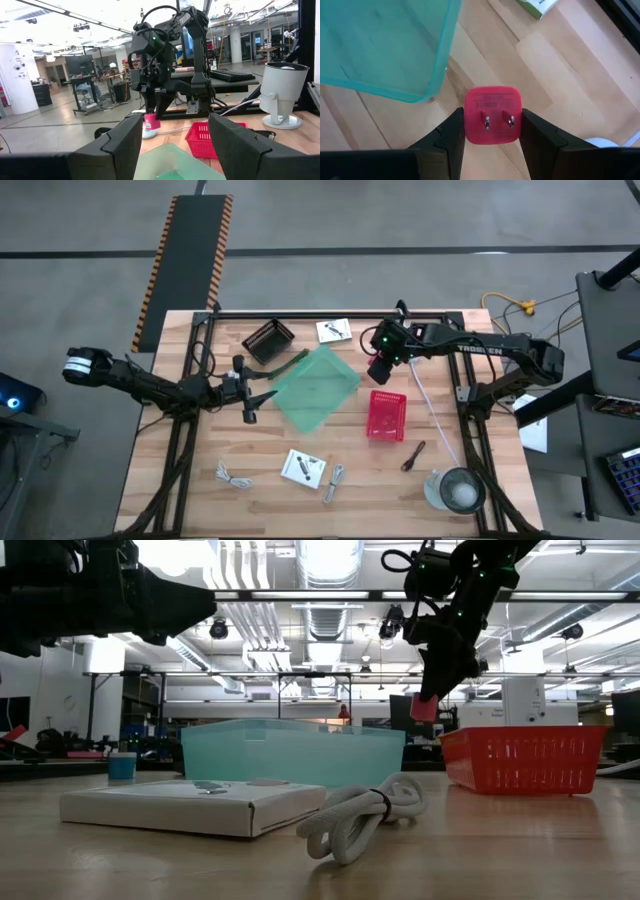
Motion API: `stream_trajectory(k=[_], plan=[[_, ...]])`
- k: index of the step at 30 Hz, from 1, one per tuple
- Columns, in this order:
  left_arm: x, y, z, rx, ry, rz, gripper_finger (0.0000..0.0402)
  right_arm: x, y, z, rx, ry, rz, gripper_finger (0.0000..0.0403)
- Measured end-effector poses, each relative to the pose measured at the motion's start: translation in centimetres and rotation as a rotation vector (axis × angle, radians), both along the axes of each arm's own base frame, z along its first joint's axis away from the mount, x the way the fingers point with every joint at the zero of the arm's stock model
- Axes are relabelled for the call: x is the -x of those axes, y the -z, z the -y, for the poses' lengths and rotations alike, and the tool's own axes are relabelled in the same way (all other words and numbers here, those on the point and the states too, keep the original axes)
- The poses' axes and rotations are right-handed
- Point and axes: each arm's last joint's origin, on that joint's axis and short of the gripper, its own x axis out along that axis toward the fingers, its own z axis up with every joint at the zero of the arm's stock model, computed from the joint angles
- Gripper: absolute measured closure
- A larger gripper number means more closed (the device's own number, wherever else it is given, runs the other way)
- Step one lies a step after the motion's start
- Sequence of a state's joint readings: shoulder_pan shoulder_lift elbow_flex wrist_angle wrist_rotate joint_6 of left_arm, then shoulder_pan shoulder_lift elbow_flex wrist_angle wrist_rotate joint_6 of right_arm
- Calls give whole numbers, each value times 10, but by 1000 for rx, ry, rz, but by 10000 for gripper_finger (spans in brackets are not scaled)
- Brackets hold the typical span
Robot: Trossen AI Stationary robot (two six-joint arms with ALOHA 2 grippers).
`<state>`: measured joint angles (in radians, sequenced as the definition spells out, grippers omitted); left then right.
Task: Pick and place items into bin
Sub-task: Put the pink charger adapter into the red bin
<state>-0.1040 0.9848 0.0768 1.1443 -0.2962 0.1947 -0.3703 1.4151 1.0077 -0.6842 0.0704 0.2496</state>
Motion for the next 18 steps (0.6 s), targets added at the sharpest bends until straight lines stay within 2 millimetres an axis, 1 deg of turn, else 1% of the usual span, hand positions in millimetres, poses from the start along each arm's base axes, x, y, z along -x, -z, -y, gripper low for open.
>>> stream_trajectory(k=[12, 18], plan=[[-1, -2, 0, 4, 1, 8, 191, -4, 2, -23, -18, -78, -41, 261], [-1, -2, 0, 5, 1, 7, 191, -6, 2, -33, -38, -67, -30, 261]])
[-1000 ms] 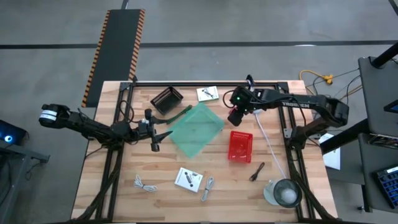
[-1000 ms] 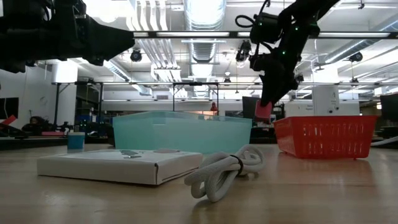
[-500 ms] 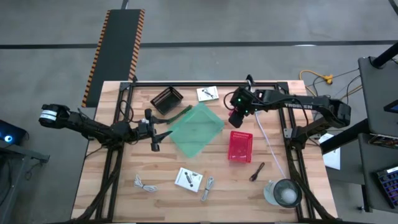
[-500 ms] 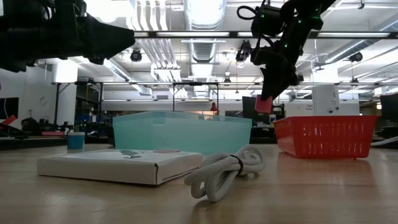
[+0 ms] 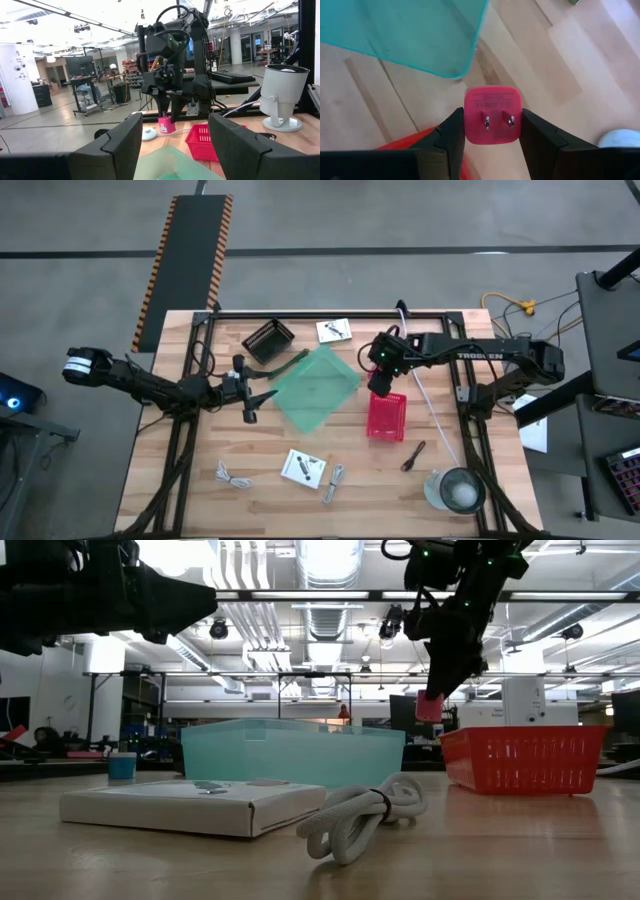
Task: Pick and place items into bin
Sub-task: Put the pink charger adapter into the red bin
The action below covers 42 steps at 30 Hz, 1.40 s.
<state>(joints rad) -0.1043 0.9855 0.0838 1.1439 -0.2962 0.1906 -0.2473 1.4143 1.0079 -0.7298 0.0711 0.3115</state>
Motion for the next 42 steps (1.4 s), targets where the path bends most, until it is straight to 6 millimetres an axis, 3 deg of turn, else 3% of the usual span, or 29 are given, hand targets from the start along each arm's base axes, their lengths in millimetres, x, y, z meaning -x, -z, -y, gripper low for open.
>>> stream_trajectory(k=[42], plan=[[1, 3, 0, 4, 1, -14, 191, 5, 3, -43, -78, -36, -108, 261]])
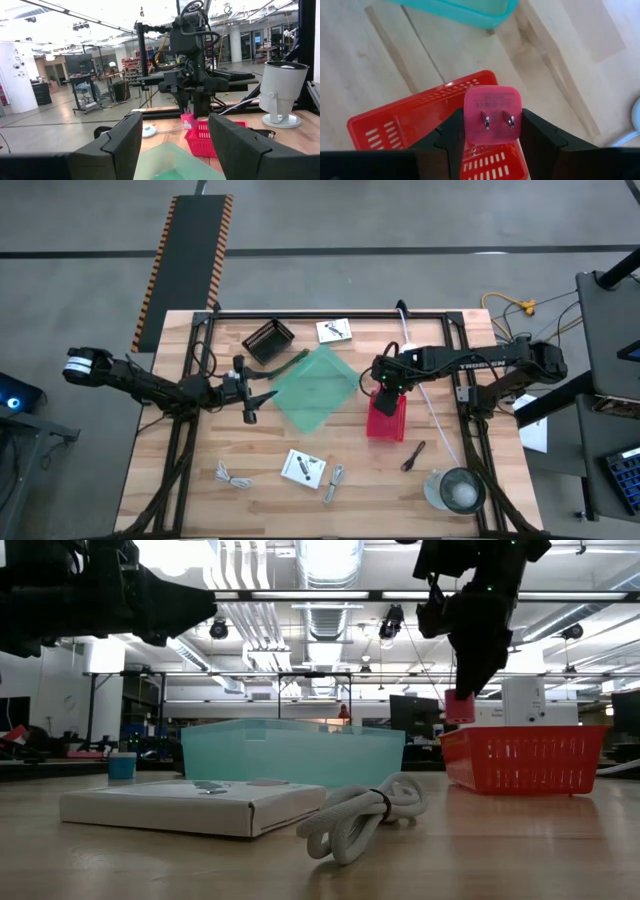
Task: Pick and place items into bin
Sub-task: Put the pink charger adapter into the red bin
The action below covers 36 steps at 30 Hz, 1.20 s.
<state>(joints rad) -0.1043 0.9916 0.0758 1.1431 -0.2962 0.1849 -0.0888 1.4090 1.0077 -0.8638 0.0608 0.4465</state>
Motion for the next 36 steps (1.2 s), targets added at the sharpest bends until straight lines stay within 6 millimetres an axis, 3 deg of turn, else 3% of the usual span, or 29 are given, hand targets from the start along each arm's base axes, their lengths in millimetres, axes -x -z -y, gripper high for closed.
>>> stream_trajectory(k=[11, 25, 36], plan=[[0, 1, 0, 45, 10, 6, 191, -1, 0, -16, 6, -112, -2, 261], [0, 1, 0, 45, 10, 6, 191, -1, 3, -16, 40, -215, -7, 261], [0, 1, 0, 45, 10, 6, 191, 1, 19, -16, 46, -219, 5, 261]])
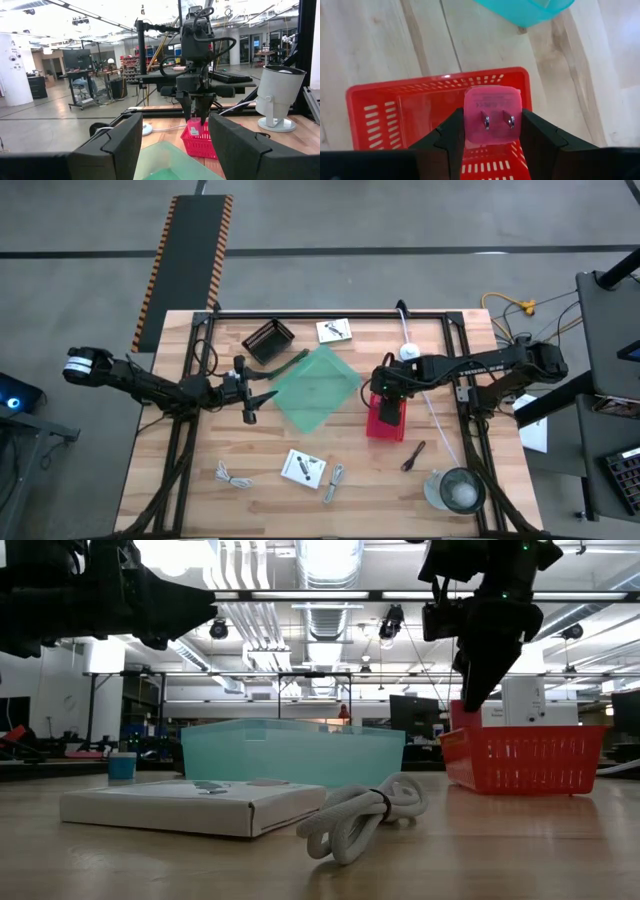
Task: Pick and place items into bin
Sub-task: Put the pink charger adapter into the red bin
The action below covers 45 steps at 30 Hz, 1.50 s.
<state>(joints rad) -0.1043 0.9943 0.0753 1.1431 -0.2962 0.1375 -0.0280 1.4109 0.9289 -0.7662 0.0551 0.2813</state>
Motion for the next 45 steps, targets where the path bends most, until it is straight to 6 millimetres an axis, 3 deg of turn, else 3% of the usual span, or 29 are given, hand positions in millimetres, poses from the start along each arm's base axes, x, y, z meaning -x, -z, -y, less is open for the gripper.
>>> stream_trajectory(k=[18, 32, 45], plan=[[0, 0, 0, 0, 0, 0, 191, 8, 27, 0, 24, -23, -1, 261], [0, 0, 0, 0, 0, 0, 191, 8, 34, 0, 27, -24, 37, 261], [0, 0, 0, 0, 0, 0, 191, 1, 56, 0, 0, -17, -40, 261]])
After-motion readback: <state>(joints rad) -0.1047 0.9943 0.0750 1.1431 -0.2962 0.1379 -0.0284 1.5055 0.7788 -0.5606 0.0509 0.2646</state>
